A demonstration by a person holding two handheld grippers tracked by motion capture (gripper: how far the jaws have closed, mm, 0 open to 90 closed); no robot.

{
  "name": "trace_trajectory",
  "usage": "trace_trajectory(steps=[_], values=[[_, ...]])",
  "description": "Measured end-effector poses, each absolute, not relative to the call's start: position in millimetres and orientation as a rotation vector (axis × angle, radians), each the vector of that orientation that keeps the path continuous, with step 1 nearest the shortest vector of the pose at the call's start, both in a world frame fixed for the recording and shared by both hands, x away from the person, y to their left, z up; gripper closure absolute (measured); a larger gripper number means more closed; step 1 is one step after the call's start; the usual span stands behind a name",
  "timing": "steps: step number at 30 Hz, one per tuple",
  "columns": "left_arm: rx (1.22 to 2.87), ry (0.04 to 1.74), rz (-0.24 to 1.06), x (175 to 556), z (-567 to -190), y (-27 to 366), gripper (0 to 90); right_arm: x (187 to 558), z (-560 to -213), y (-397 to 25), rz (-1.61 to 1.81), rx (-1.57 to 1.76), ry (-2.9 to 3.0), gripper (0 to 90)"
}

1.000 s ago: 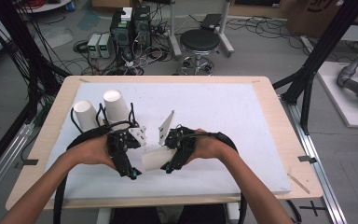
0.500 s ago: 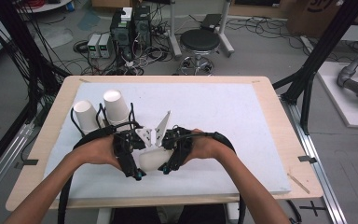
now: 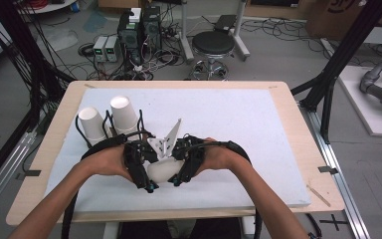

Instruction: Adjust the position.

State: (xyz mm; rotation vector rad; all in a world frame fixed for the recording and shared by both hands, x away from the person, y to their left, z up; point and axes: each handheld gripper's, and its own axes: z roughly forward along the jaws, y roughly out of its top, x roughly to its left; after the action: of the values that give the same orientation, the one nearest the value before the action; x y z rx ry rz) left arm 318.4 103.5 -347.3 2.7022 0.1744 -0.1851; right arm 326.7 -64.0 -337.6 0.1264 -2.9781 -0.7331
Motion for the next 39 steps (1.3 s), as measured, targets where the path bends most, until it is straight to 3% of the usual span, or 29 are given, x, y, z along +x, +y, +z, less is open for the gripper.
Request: trace_trajectory(steps=[9, 15, 26, 39], values=[[2.689, 0.116, -0.207, 320.1, -345.5, 103.5, 34.5, 326.2, -337.5, -60.7, -0.737, 0.136, -2.976, 32.9], [2.676, 0.126, -0.185, 320.0, -345.4, 103.9, 35.7, 326.8, -336.4, -61.5, -0.750, 0.128, -2.984, 32.3], [2.652, 0.112, -0.129, 319.1, -342.7, 106.0, 35.4, 327.8, -341.2, -64.3, -0.829, 0.146, -2.964, 19.6], [2.635, 0.112, -0.123, 319.6, -341.9, 106.3, 35.3, 327.8, -350.6, -75.5, -0.938, 0.074, -2.932, 19.3]])
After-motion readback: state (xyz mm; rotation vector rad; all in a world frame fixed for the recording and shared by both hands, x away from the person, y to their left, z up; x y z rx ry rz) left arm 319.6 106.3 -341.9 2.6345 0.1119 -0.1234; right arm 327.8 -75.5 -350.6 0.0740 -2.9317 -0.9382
